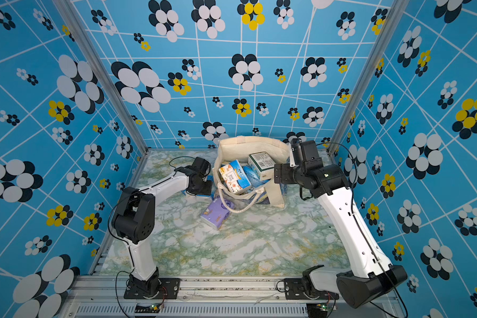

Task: Put tissues into the canvas bag
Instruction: Pick up the pack of facial tissues from the center of the board, then place the pack of facial tissues in the canvas bag.

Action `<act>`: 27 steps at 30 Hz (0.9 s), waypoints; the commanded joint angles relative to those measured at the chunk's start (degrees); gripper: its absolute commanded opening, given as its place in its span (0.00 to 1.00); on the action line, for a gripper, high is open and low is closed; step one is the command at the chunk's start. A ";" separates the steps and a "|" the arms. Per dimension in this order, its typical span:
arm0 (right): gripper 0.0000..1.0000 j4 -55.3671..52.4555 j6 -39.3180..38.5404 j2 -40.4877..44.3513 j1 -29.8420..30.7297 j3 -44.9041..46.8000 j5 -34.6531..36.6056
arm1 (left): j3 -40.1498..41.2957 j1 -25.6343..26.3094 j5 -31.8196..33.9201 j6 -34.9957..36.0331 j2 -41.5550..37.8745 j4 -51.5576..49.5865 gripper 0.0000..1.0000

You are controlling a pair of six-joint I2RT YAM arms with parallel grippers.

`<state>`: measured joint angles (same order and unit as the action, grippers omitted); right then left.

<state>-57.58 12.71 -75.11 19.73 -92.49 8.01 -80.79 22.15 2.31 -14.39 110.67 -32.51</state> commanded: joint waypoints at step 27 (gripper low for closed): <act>0.96 3.21 0.30 -3.76 -0.21 -2.40 -4.35 | -30.52 4.75 -18.13 2.62 -20.95 -12.23 0.59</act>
<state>-55.92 12.73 -78.32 19.73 -92.66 5.15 -107.92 24.75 -11.60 -13.74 85.06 -46.74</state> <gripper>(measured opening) 0.961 0.591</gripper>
